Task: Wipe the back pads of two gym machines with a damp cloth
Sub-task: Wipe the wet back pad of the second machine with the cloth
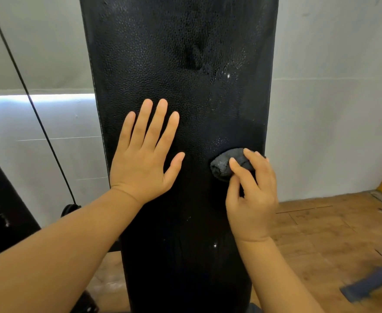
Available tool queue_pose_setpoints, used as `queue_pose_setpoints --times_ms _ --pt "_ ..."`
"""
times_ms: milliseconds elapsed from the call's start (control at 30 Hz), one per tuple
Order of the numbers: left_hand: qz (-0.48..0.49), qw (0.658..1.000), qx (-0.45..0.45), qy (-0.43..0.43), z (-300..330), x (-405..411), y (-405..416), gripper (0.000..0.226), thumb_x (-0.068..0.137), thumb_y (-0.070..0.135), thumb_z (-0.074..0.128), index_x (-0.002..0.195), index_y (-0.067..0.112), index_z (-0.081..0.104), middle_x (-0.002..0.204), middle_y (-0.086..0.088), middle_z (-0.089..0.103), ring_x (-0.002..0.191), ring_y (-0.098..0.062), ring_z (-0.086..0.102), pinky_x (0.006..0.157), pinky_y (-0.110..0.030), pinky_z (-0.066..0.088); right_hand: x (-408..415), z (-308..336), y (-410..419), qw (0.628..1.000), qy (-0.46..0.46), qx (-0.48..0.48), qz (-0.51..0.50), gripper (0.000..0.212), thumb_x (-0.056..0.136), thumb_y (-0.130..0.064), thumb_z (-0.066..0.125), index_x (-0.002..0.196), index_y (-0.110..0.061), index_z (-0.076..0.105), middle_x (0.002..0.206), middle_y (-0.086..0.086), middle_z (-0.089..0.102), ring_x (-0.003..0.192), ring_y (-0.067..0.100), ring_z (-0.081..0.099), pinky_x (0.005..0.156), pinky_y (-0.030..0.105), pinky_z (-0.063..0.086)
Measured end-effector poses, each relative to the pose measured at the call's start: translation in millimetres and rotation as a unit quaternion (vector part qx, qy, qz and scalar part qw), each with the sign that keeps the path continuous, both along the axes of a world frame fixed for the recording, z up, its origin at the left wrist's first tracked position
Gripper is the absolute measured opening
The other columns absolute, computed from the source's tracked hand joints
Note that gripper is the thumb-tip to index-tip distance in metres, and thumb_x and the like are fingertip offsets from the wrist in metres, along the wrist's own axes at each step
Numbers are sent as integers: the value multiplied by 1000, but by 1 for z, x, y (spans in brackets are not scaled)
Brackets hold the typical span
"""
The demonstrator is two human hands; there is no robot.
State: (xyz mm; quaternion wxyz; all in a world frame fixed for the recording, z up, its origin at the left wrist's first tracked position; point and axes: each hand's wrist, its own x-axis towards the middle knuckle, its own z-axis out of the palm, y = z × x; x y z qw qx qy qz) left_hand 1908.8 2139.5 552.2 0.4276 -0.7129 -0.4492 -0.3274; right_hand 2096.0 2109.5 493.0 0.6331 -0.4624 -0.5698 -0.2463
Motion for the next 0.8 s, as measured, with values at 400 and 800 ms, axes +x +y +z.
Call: queue_pose_setpoints --times_ms 400,800 --pt "-11 1000 16 13 -2 0 1 60 96 39 36 146 6 31 152 -20 27 141 -37 18 116 -47 11 -3 -74 -32 996 -48 -67 -23 23 91 -10 49 101 -13 70 122 7 51 112 32 51 102 44 39" --pt "-36 998 11 44 -2 -2 0 60 97 38 38 146 5 31 152 -20 28 141 -38 20 116 -49 14 -16 -75 -25 999 -19 -27 -37 22 88 -1 55 101 -15 65 120 9 54 105 34 56 96 46 44"
